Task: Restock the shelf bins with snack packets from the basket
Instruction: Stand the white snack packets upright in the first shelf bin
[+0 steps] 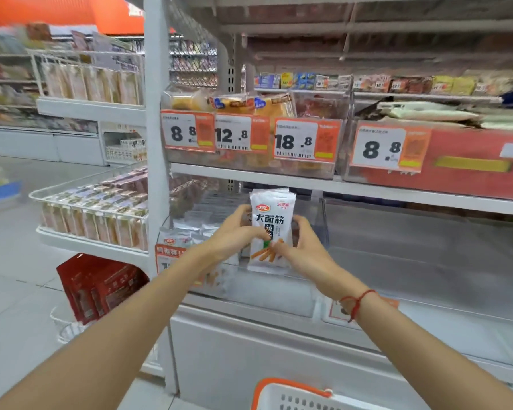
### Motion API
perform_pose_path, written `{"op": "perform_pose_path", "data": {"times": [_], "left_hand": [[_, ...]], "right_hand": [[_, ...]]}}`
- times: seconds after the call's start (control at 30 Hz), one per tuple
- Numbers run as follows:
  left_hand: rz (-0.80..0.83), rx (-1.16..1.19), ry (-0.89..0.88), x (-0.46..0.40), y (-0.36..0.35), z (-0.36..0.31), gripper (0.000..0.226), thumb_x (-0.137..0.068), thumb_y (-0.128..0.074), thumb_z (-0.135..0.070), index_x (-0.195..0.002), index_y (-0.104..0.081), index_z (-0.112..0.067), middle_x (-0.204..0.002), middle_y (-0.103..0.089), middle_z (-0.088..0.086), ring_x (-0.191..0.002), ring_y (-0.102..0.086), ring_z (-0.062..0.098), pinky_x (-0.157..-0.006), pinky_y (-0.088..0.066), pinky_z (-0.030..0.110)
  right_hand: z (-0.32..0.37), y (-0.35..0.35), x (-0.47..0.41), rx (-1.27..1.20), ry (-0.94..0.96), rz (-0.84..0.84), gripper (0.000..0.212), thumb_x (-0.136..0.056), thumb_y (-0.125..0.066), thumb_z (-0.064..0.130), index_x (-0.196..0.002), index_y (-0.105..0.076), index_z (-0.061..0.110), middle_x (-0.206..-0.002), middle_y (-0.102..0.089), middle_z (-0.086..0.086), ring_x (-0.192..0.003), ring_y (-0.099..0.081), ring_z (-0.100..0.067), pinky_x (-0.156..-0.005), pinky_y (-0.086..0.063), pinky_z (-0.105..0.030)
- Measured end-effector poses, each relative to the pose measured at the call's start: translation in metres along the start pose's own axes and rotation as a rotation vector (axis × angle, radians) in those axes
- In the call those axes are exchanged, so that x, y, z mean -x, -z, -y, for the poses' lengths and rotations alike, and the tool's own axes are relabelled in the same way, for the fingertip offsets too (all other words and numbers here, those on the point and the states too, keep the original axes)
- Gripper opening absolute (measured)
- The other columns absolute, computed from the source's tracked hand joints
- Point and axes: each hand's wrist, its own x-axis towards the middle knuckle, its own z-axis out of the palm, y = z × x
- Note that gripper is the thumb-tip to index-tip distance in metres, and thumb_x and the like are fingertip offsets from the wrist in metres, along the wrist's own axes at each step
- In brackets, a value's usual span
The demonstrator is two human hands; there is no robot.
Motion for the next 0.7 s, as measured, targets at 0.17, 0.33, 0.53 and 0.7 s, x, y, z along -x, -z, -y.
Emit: {"op": "perform_pose_path", "data": {"times": [0.17,0.33,0.53,0.7], "left_hand": [[-0.060,-0.246,-0.093,-0.040,0.007,0.022,0.058,-0.069,-0.076,-0.017,-0.122,-0.052,-0.022,-0.110,-0.061,-0.003,-0.108,-0.056,0.016,-0.086,-0.047,0.027],[-0.221,-0.760,-0.117,-0.077,0.014,0.034,0.048,-0.066,-0.080,-0.031,-0.105,-0.053,-0.026,-0.075,-0.054,-0.011,-0.091,-0.060,0.023,-0.087,-0.042,0.036],[-0.271,-1.265,-0.168,-0.119,0.015,0.050,0.073,-0.074,-0.073,-0.038,-0.137,-0.040,-0.024,-0.119,-0.058,0.006,-0.121,-0.045,0.026,-0.098,-0.036,0.034],[-0.189,-1.486,-0.011,-0.144,0.013,0.064,0.065,-0.086,-0.063,-0.041,-0.142,-0.037,-0.020,-0.144,-0.034,0.008,-0.137,-0.022,0.027,-0.111,-0.024,0.040]], "right_hand": [[-0.031,-0.015,-0.043,0.120,0.016,-0.006,0.049,-0.084,-0.062,0.005,-0.116,-0.029,0.024,-0.125,-0.044,-0.006,-0.116,-0.051,-0.023,-0.099,-0.046,-0.044],[-0.059,-0.036,-0.095,0.180,-0.089,0.029,0.057,-0.077,-0.059,-0.005,-0.124,-0.032,0.012,-0.129,-0.045,-0.013,-0.115,-0.052,-0.024,-0.092,-0.053,-0.041],[-0.069,-0.048,-0.136,0.201,-0.161,0.047,0.054,-0.084,-0.051,-0.009,-0.133,-0.032,-0.001,-0.127,-0.047,-0.019,-0.105,-0.056,-0.028,-0.080,-0.052,-0.030],[-0.088,-0.065,-0.150,0.134,-0.256,0.071,0.078,-0.086,-0.046,-0.012,-0.147,-0.002,0.012,-0.144,-0.031,-0.018,-0.121,-0.043,-0.028,-0.078,-0.046,-0.026]]}}
